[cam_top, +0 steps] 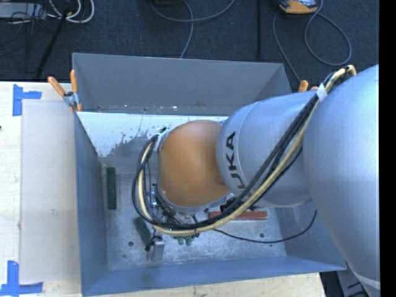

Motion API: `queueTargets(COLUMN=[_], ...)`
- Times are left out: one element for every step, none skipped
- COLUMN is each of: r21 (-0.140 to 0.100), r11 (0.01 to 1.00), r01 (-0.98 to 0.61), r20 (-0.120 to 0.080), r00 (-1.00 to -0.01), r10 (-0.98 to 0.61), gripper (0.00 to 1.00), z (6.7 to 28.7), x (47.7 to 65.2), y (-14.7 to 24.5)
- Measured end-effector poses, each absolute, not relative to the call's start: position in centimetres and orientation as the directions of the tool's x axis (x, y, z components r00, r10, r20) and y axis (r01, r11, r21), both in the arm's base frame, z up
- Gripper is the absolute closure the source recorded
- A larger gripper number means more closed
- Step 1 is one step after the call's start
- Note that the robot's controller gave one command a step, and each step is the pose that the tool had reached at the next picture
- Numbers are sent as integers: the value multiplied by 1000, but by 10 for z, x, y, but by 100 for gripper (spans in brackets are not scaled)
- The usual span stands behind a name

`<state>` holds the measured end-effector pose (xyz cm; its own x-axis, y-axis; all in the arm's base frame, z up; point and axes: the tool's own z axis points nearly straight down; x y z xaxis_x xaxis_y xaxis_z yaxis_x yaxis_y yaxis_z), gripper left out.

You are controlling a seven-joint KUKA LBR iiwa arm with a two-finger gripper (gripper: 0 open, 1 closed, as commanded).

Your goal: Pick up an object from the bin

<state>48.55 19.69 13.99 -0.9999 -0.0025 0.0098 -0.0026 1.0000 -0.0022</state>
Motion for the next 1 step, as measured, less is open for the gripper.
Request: queueTargets(r21=[-5], r11=[968], r01=[249], r20=[7], r00=[-968], r10=[249], gripper=[0], z=[67], x=[489], y=[173])
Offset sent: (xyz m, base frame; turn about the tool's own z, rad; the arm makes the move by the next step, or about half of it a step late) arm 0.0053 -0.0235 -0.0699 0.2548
